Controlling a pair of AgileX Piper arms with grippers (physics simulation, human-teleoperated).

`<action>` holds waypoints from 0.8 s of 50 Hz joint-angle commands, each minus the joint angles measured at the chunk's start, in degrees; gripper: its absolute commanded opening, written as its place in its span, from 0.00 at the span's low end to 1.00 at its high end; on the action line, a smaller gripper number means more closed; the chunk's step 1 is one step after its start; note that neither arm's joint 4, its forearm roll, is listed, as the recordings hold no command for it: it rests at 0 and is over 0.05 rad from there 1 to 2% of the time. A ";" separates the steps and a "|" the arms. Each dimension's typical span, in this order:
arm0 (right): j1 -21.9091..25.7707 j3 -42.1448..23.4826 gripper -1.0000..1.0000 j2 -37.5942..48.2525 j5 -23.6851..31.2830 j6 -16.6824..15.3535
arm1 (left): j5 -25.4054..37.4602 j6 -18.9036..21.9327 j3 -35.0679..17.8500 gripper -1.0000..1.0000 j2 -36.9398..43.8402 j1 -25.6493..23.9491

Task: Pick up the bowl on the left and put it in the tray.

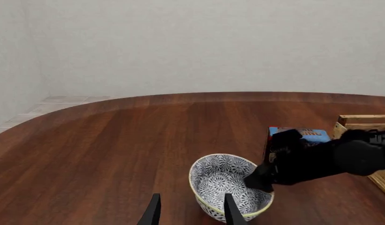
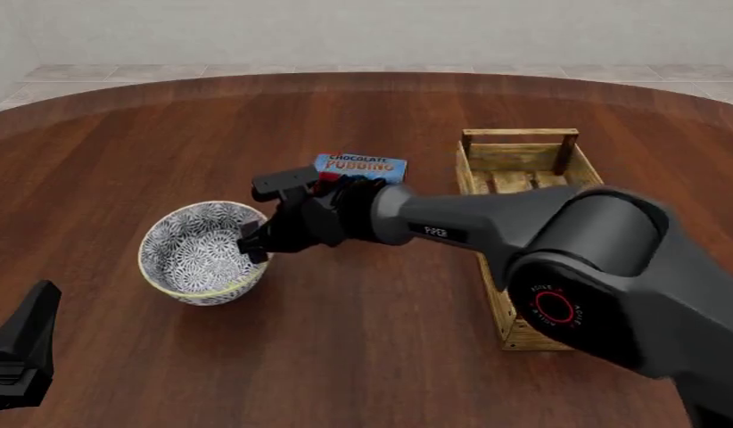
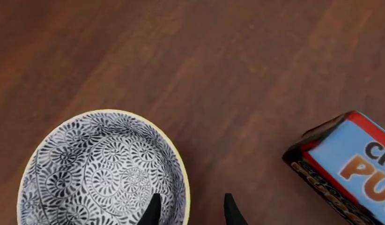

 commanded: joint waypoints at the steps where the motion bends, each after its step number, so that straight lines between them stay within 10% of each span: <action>1: -0.77 -2.59 1.00 3.18 0.99 0.09 | 0.00 0.00 0.00 1.00 0.00 0.00; 7: -0.56 -3.44 1.00 4.56 1.25 0.20 | 0.00 0.00 0.00 1.00 0.00 0.00; 8: -0.49 -3.85 0.00 5.30 1.51 0.47 | 0.00 0.00 0.00 1.00 0.00 0.00; 29: -0.06 1.36 0.00 1.81 -1.27 -0.46 | 0.00 0.00 0.00 1.00 0.00 0.00; 35: -3.77 4.22 0.00 -1.78 -2.46 -7.41 | 0.00 0.00 0.00 1.00 0.00 0.00; 40: -3.39 6.02 0.00 -3.08 -3.34 -6.73 | 0.00 0.00 0.00 1.00 0.00 0.00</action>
